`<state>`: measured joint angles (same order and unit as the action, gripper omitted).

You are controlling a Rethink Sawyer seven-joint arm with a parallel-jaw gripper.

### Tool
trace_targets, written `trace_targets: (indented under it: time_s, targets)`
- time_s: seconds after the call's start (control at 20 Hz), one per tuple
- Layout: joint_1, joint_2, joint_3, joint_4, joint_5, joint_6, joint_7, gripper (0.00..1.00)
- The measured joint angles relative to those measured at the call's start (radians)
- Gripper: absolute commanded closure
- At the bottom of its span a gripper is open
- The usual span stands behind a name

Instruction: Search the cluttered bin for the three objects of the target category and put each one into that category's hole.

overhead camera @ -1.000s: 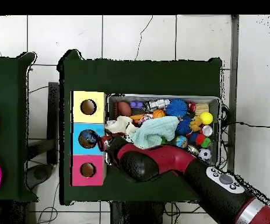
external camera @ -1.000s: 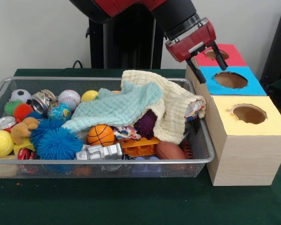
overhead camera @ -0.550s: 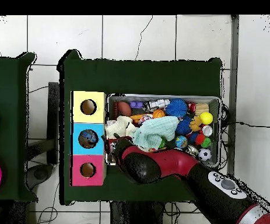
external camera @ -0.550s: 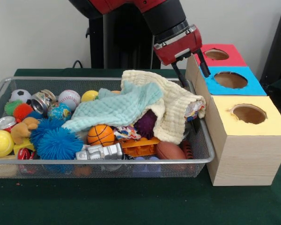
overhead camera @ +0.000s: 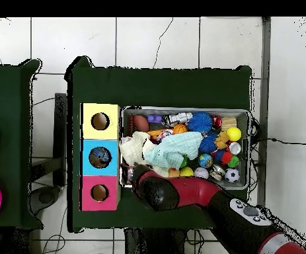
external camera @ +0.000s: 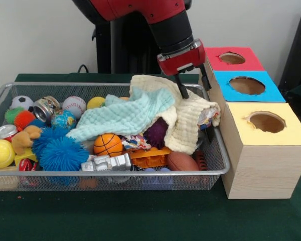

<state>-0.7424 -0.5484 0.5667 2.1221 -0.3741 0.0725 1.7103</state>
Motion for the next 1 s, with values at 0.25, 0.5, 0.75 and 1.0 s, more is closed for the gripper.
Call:
trace_targets:
  time_s: [0.25,0.5,0.75,1.0]
  targets:
    - [0.053,0.052,-0.092,-0.025,0.026,0.007,0.0,0.0]
    - [0.09,0.107,-0.161,-0.075,0.034,0.01,0.0,0.0]
    - [0.125,0.139,-0.186,-0.131,0.034,-0.001,0.0,0.0]
    - [0.184,0.179,-0.24,-0.177,0.004,-0.091,0.0,0.0]
